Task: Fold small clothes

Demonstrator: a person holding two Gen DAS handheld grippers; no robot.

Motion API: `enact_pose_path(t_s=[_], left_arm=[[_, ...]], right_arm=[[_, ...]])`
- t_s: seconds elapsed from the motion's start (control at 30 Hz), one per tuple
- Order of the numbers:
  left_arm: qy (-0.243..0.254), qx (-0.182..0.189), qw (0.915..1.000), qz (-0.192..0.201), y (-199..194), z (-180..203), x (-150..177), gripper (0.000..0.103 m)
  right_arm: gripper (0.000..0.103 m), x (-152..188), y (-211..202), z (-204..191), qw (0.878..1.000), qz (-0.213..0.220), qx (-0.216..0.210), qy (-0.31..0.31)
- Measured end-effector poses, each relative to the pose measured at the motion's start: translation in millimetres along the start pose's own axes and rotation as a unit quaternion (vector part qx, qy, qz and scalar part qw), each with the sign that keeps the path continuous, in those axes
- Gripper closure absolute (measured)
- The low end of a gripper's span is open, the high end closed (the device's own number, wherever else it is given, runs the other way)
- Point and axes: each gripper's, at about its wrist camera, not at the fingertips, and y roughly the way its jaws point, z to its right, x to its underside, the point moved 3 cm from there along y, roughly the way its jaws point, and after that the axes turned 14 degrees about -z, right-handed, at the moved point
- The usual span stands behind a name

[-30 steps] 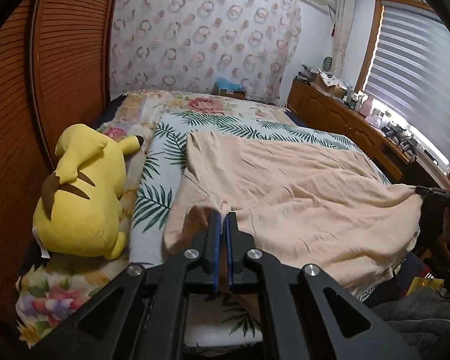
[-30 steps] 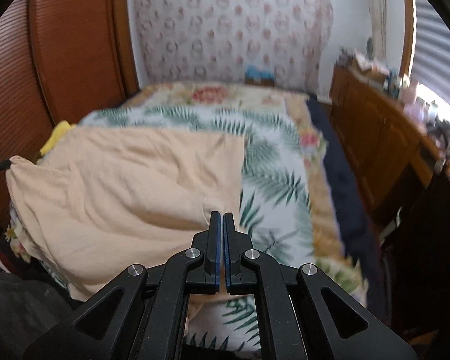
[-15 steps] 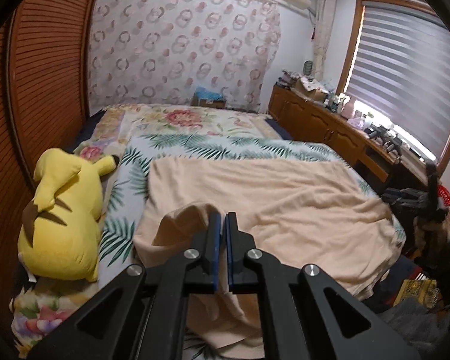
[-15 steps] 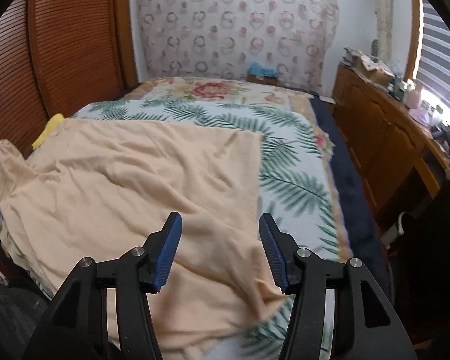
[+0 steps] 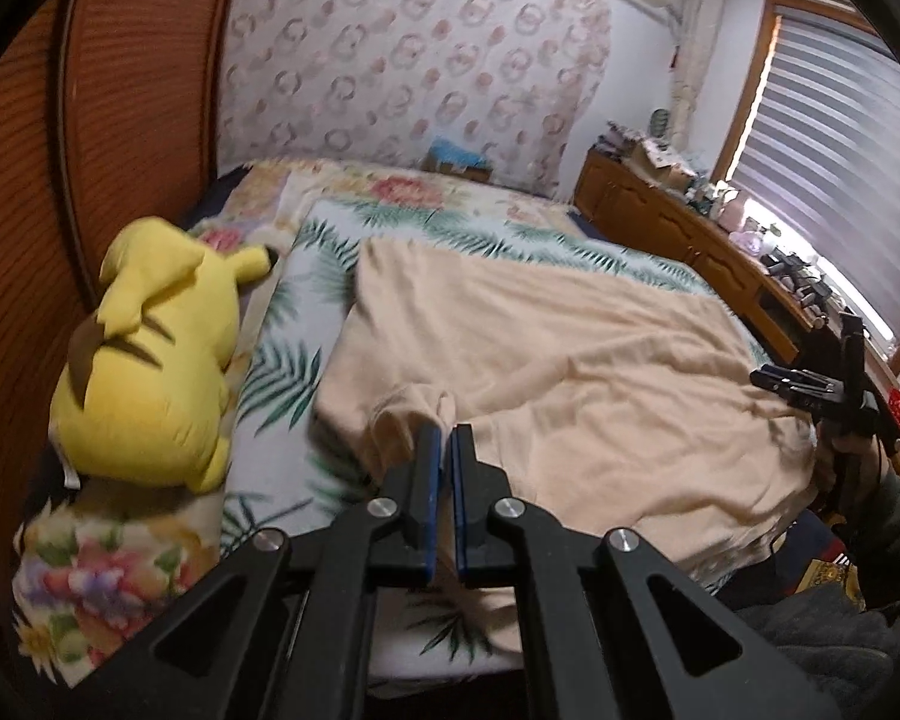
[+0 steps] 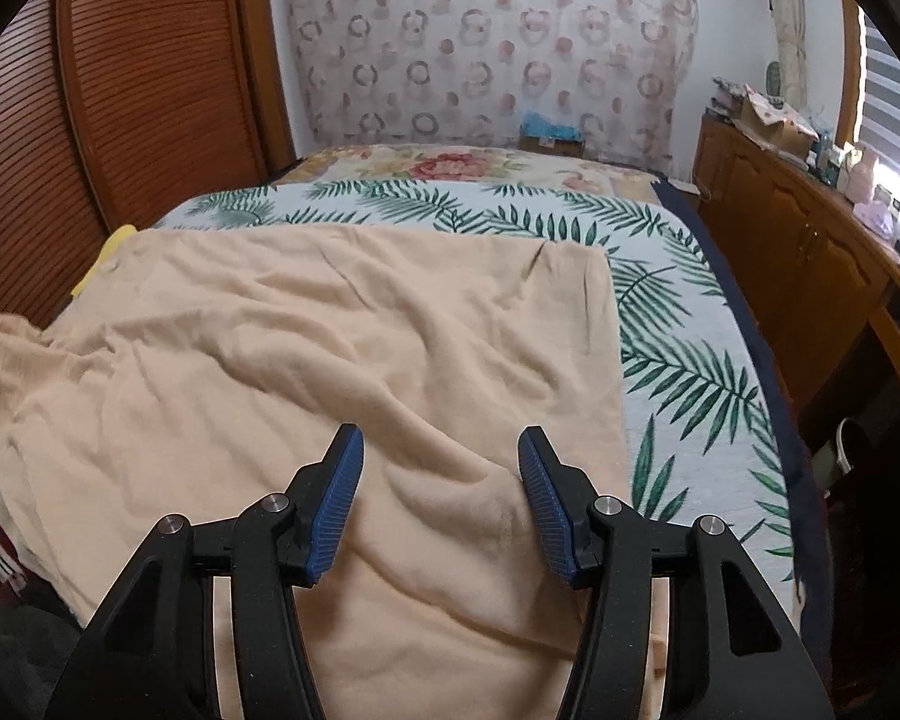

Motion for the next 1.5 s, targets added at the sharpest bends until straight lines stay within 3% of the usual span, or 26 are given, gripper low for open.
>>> enact_pose_path(t_s=[0.1, 0.3, 0.47, 0.9, 1.03, 1.27, 1.3, 1.5], left_arm=[[-0.004, -0.006, 0.9999, -0.015, 10, -5, 9, 0.101], [-0.002, -0.010, 0.9980, -0.063, 31, -6, 25, 0.086], [-0.005, -0.022, 0.9964, -0.082, 36, -5, 39, 0.081], [-0.045, 0.030, 0.9941, -0.094, 43, -5, 44, 0.078], [-0.063, 0.049, 0.9929, -0.089, 45, -8, 41, 0.078], [-0.037, 0.027, 0.9960, -0.076, 50, -1, 35, 0.078], [-0.034, 0.026, 0.9963, -0.075, 51, -2, 35, 0.090], [-0.030, 0.053, 0.9973, -0.040, 41, 2, 28, 0.098]], right_arm=[[0.048, 3, 6, -2, 1.000, -0.007, 0.004, -0.002], [0.047, 9, 16, -3, 1.000, -0.020, 0.015, -0.011], [0.047, 10, 19, -3, 1.000, -0.021, 0.018, -0.011], [0.047, 9, 20, -4, 1.000, -0.021, 0.015, -0.011], [0.047, 9, 21, -4, 1.000, -0.021, 0.014, -0.010], [0.047, 10, 22, -5, 1.000, -0.022, 0.017, -0.013], [0.047, 10, 22, -5, 0.999, -0.023, 0.018, -0.014], [0.047, 11, 22, -7, 1.000, -0.021, 0.011, -0.010]])
